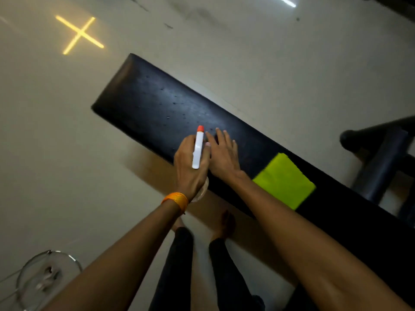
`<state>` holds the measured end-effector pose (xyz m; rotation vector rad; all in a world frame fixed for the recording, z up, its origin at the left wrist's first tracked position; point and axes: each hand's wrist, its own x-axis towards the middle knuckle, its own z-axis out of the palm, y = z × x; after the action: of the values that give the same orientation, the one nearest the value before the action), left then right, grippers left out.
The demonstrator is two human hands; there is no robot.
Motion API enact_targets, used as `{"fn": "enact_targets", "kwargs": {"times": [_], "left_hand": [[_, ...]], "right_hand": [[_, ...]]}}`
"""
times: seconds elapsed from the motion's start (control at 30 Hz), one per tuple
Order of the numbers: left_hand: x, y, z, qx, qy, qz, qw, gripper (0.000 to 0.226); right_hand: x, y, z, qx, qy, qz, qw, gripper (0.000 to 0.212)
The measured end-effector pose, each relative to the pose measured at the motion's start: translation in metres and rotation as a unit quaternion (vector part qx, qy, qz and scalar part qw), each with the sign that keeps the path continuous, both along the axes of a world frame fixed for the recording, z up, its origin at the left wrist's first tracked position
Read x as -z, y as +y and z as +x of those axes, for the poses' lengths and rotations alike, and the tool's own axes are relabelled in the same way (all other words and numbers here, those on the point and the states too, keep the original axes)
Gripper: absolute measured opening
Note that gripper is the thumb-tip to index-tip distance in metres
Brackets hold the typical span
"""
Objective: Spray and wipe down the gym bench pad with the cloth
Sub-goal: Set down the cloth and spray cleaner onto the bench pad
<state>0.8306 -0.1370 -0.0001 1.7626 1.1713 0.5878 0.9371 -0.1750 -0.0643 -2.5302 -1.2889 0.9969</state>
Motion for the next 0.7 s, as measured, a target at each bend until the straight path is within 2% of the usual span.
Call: {"fn": "enact_targets", "kwargs": {"times": [0.1,0.23,0.33,0.5,0.7], "left_hand": [[0.013,0.029,-0.021,-0.049,0.016,-0.004,0.999,0.021],[0.035,0.068,-0.051,-0.108,0.040,-0.019,0.993,0.031],[0.046,0.087,-0.069,-0.131,0.048,-0.018,0.990,0.034],[0.059,0.099,-0.088,-0.158,0.078,0.000,0.984,0.044],[0.072,0.106,-0.090,-0.206,0.117,-0.044,0.970,0.052]], "right_hand": [[0.015,0.043,-0.015,-0.049,-0.023,0.012,0.998,0.066],[0.031,0.075,-0.027,-0.095,-0.059,-0.012,0.994,0.080],[0.040,0.077,-0.029,-0.111,-0.081,-0.033,0.990,0.086],[0.048,0.069,-0.031,-0.112,-0.109,-0.020,0.988,0.085],[0.054,0.066,-0.031,-0.120,-0.133,-0.019,0.984,0.084]]}}
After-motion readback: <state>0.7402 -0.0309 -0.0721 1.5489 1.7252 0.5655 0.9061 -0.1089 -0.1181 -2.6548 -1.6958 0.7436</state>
